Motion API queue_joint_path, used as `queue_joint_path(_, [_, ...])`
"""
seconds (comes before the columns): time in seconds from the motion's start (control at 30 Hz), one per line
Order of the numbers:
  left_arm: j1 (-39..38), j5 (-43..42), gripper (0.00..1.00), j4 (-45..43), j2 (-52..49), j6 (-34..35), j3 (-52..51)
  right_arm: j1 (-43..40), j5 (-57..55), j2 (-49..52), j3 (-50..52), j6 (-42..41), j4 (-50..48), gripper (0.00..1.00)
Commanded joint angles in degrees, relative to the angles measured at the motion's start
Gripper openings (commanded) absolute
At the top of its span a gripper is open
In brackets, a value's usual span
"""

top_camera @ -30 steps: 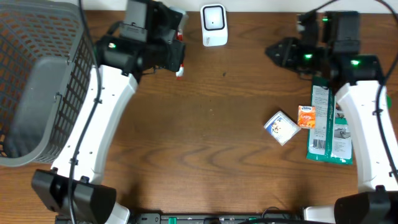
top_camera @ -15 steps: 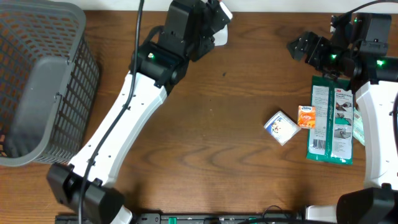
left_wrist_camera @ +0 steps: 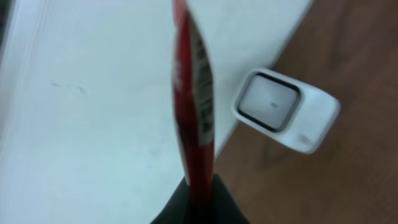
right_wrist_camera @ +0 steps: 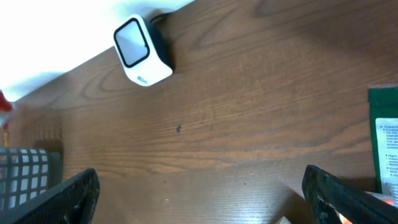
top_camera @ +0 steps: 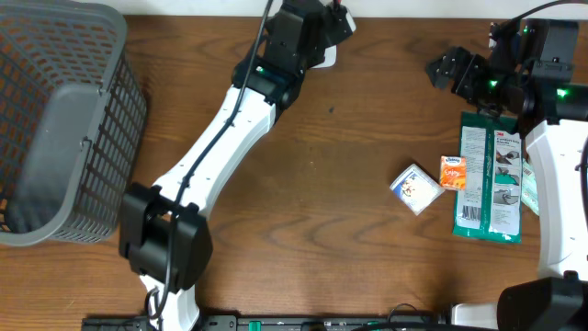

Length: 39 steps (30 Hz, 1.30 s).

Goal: Scan the item barcode
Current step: 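Hold the red tube barcode in front of the white scanner with left gripper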

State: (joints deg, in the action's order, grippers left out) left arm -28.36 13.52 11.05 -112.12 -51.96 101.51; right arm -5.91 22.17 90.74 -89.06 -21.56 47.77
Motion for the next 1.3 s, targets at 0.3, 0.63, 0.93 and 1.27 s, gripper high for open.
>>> queue_joint_path(0.3, [2.1, 7.4, 0.07, -21.4, -11.4, -12.9, -0.1, -0.1, -0.3, -0.5, -0.1, 1.0, 0.0, 0.99])
queue_joint_path(0.63, [4.5, 9.1, 0.07, -36.8, -22.8, -20.7, -0.1, -0.1, -0.3, -0.5, -0.1, 1.0, 0.0, 0.99])
queue_joint_path(0.93, [5.6, 8.6, 0.07, -43.0, -31.4, -27.6, 0.8, -0.1, -0.3, -0.5, -0.1, 1.0, 0.0, 0.99])
queue_joint_path(1.27, [5.7, 5.3, 0.07, -46.3, -33.5, -31.6, 0.9, -0.1, -0.3, -0.5, -0.1, 1.0, 0.0, 0.99])
